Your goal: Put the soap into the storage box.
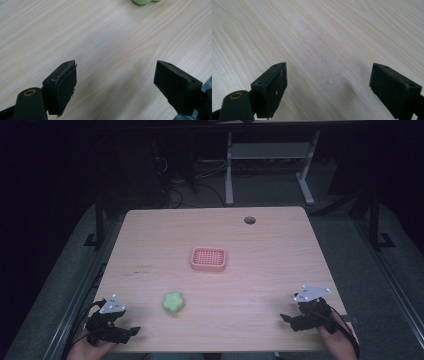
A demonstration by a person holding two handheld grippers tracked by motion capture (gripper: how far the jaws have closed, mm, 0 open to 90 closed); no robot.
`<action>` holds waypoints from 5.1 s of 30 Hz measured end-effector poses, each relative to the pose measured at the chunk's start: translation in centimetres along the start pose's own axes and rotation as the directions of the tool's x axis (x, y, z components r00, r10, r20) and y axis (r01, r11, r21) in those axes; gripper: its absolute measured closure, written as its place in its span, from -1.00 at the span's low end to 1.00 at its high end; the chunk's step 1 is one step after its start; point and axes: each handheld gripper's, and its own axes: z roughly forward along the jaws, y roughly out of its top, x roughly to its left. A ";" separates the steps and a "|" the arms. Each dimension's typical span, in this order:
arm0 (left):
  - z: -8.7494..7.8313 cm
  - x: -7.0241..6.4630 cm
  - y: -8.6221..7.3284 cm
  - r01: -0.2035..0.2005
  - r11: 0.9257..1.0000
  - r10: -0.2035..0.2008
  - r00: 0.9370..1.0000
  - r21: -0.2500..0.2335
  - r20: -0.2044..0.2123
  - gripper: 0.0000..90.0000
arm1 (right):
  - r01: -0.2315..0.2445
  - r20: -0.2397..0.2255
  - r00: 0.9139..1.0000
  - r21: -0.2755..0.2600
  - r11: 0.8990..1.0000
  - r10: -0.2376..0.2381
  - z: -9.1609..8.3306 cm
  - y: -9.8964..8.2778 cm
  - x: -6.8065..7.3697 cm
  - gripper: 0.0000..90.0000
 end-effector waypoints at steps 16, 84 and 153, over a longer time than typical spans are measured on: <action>0.7 -1.6 2.6 -0.051 0.998 0.050 0.998 0.026 0.035 -0.62 | -0.012 -0.001 1.000 -0.014 1.000 0.012 -0.1 -0.2 0.1 -0.69; 4.7 -2.9 12.7 -0.087 0.982 0.072 0.993 0.168 0.093 -0.63 | -0.016 -0.022 1.000 -0.015 1.000 0.016 -0.2 -0.2 0.2 -0.69; 8.8 -3.6 14.1 -0.102 0.950 0.086 0.994 0.294 0.069 -0.42 | -0.012 -0.026 1.000 -0.026 1.000 0.012 -0.3 -0.2 0.2 -0.69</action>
